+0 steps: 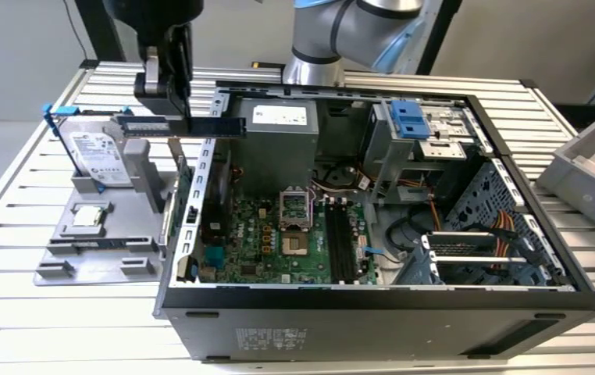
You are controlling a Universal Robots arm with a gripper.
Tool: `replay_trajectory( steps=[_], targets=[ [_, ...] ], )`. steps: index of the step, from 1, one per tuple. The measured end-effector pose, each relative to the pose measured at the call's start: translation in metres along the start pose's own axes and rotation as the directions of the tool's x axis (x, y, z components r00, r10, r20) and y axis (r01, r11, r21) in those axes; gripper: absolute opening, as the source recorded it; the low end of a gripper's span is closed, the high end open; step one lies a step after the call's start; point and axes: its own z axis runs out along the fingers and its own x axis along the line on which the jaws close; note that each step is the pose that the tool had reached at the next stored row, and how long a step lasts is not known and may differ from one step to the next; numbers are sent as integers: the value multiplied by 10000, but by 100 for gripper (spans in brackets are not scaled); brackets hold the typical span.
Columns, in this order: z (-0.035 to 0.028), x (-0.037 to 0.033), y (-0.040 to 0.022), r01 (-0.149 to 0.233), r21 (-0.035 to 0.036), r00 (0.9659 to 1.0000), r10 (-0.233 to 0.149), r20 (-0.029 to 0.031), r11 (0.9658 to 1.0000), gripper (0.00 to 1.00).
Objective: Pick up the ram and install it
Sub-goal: 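Pick up the ram and move it above insertion slot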
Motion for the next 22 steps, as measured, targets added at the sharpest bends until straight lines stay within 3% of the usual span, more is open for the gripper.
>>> replay_trajectory(
  steps=[16,17,22],
  targets=[
    [-3,4,-259,-41,-63,10000,41,1,10000,0],
    [-2,5,-315,-58,-69,10000,58,2,10000,0],
    [-3,7,-418,-75,-93,10000,75,2,9999,0]
  ],
)
